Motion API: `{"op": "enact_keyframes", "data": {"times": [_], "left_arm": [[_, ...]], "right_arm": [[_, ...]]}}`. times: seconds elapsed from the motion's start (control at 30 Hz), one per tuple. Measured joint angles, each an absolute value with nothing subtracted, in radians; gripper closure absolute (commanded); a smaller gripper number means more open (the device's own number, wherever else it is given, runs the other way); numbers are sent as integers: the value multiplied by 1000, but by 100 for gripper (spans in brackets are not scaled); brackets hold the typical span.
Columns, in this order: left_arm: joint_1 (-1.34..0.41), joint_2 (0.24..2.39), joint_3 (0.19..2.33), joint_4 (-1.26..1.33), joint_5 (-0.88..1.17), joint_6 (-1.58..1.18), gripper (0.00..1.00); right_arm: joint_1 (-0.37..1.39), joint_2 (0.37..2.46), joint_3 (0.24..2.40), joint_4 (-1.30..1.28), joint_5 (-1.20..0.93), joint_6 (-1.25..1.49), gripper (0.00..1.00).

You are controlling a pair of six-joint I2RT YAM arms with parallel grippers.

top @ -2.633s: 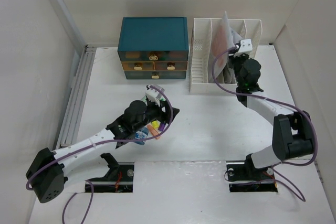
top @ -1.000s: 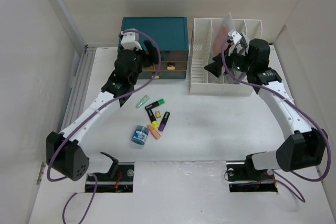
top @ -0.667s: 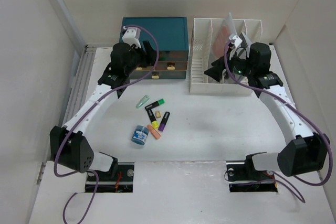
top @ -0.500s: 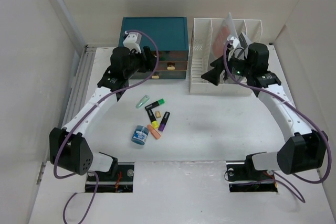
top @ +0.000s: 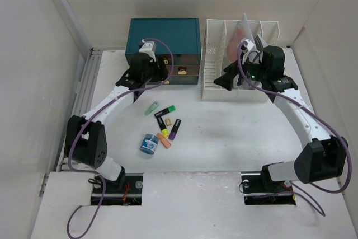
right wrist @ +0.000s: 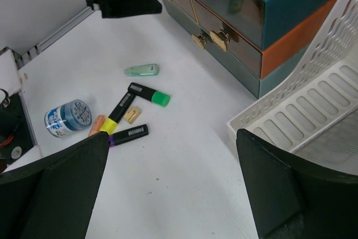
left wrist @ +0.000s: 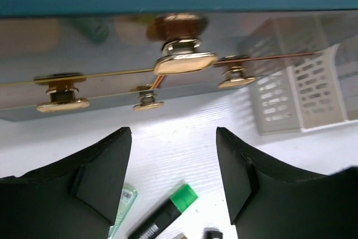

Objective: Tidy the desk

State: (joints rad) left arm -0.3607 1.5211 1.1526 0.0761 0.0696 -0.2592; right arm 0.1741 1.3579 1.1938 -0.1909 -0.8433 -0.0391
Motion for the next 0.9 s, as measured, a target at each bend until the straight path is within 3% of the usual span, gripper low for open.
{"op": "enact_keyframes", "data": {"times": [0.9], "left_arm": [[-449,1694,1325,67,-200,-263,42]], "right_arm": [[174,1341,1177,-179,-815,-2,0]]}}
